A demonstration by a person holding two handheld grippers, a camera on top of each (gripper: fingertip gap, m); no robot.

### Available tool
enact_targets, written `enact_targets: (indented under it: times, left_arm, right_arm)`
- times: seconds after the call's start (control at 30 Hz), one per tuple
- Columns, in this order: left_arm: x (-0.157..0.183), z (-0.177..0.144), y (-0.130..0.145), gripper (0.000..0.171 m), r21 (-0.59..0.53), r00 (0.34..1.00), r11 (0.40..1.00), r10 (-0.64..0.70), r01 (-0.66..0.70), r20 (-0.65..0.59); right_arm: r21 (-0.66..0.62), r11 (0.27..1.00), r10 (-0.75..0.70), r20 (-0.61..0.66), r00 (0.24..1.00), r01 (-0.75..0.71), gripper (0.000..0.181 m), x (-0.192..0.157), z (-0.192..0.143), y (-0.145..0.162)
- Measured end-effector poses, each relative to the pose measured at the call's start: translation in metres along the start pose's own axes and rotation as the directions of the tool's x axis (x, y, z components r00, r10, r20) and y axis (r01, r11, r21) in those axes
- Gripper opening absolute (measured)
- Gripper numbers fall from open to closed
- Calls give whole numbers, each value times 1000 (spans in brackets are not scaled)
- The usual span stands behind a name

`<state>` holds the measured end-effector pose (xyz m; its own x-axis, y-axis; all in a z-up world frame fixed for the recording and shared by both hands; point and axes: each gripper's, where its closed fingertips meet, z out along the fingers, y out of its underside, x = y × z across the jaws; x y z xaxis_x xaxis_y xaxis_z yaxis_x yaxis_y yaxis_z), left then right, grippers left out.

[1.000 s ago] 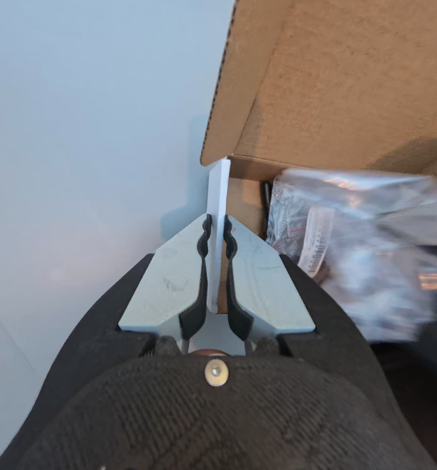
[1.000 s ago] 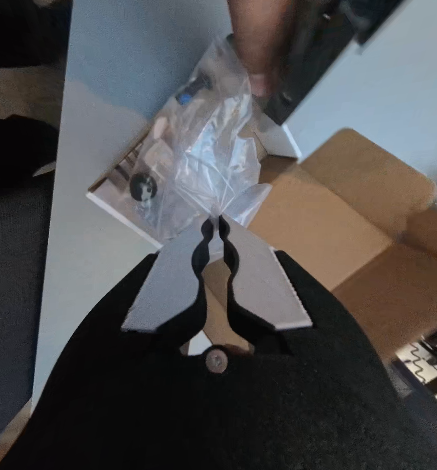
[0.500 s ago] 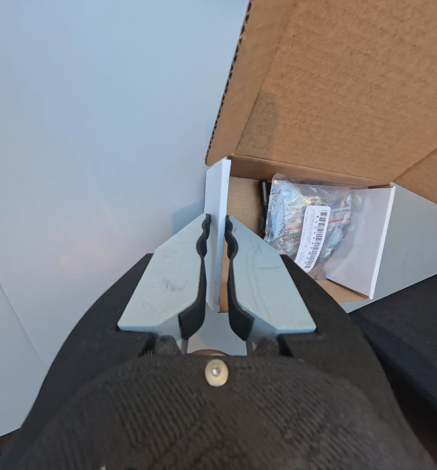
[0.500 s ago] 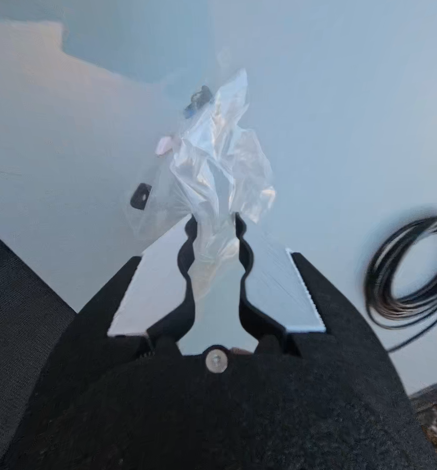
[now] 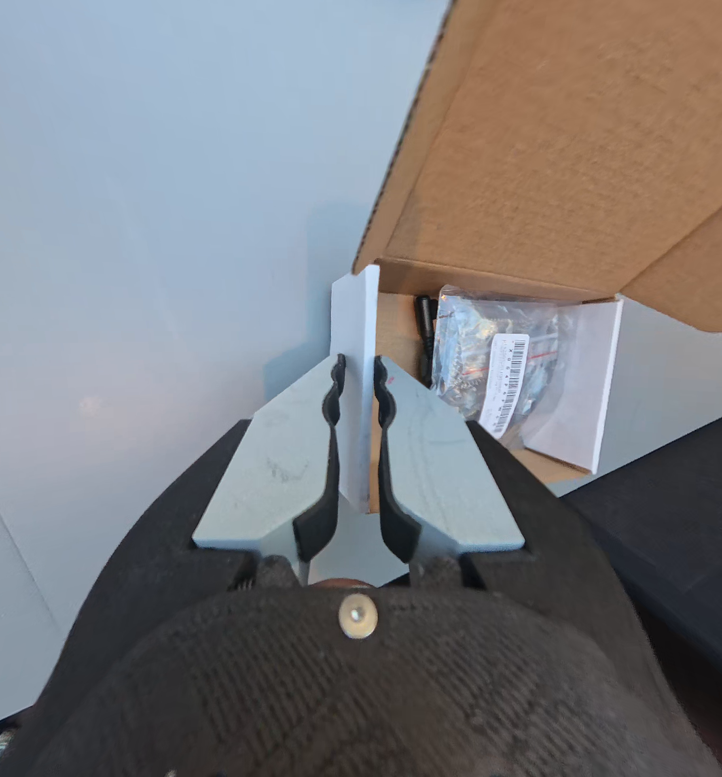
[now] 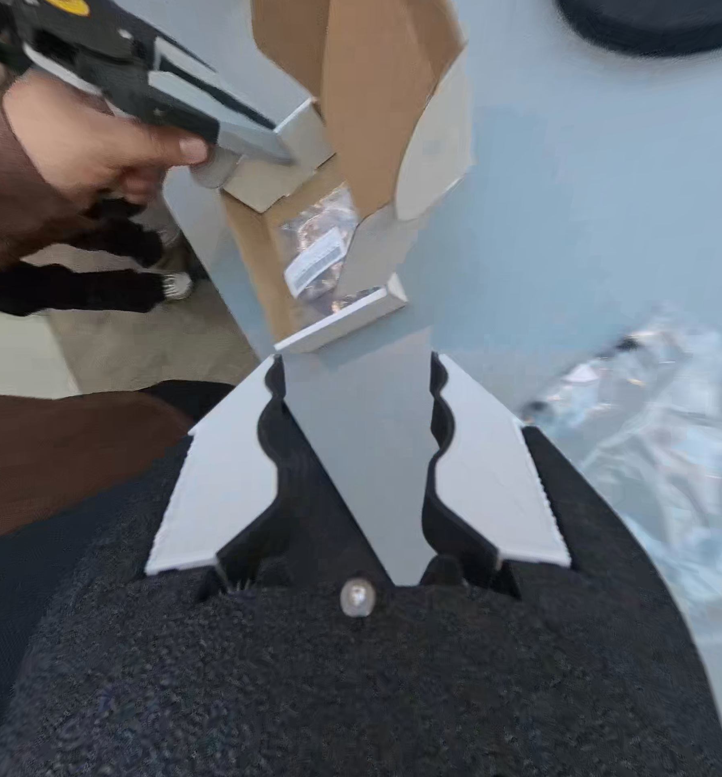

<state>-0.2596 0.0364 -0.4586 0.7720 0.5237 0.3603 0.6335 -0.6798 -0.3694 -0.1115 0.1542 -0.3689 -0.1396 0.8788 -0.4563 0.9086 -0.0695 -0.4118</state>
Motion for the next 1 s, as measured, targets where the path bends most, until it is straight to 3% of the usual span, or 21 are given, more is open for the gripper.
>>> enact_targets:
  times: [0.13,0.2,0.23,0.3,0.33,0.4,0.5,0.57,0.63,0.67,0.8,0.9,0.93,1.0]
  left_arm:
    - [5,1,11,23,-50,998,998,40,-43,-50]
    - [8,2,17,24,-103,993,990,88,-96,-73]
    - [8,3,21,15,-138,989,982,122,-132,-81]
    - [4,2,21,13,-145,982,972,180,-186,-54]
    - [-2,0,19,10,-142,977,967,212,-212,-16]
    - [-5,-3,15,8,-110,983,977,183,-183,-15]
    - [-3,-8,7,4,-58,993,994,90,-94,-71]
    - [0,-11,1,3,-38,993,996,81,-85,-87]
    - [2,-13,-3,3,-35,993,997,72,-76,-93]
    - [4,-14,-5,3,-39,993,996,79,-83,-91]
    - [12,-18,-21,3,11,988,989,148,-148,-40]
    - [39,-21,-48,4,84,982,985,158,-150,-99]
    - [53,-25,-60,4,116,976,981,173,-158,-133]
    - [80,-41,-89,5,201,961,965,208,-170,-184]
  right_arm:
    - [-147,983,124,80,989,-111,69,-12,70,34]
    - [-141,965,236,101,966,-221,71,-7,95,29]
    - [-126,950,302,137,943,-286,70,-7,104,23]
    - [-112,918,395,197,897,-380,71,-9,114,17]
    - [-103,917,399,208,893,-385,61,-10,116,15]
    - [-79,934,356,229,906,-347,65,-13,112,12]
    - [-29,930,354,343,870,-367,98,-26,102,0]
    - [-4,914,365,449,816,-406,101,-36,97,-9]
    - [0,892,373,566,735,-452,93,-50,92,-17]
    - [4,886,368,603,707,-464,76,-55,89,-20]
    - [57,860,368,620,693,-508,72,-46,75,-30]
    - [205,865,285,551,785,-458,70,-28,32,-51]
    - [269,882,234,462,855,-386,70,-20,12,-58]
    - [350,931,78,90,993,-104,68,6,-31,-68]
